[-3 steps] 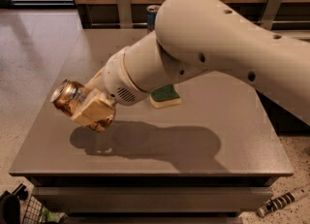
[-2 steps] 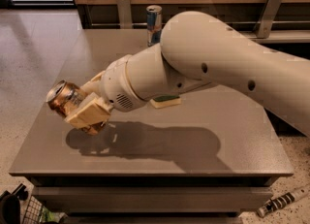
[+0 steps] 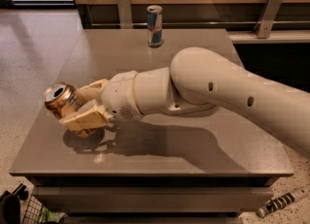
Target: Place orange can upright
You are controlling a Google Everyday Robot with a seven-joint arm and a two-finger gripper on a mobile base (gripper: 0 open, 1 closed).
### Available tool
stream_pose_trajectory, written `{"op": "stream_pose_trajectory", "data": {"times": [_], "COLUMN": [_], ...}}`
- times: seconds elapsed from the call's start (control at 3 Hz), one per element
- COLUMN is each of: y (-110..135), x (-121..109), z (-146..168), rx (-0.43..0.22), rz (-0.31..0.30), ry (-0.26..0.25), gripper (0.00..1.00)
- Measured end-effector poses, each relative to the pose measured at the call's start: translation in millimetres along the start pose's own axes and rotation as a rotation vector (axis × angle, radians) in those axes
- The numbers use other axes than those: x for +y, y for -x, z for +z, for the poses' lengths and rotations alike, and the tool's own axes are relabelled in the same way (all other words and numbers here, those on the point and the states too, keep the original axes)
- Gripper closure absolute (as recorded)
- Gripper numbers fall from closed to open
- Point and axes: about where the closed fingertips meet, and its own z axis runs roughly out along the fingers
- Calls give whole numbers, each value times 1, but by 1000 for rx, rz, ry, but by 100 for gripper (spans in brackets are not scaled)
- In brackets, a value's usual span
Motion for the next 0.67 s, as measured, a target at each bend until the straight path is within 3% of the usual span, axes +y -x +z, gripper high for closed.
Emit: {"op": "stream_pose_trajectory", "data": {"times": [0.33, 0.67], "y": [-16, -32], "x": [-3, -4], "z": [0, -5], "rx": [-118, -166], "rz": [14, 36], "ry": [-12, -36], "gripper": [100, 100]}}
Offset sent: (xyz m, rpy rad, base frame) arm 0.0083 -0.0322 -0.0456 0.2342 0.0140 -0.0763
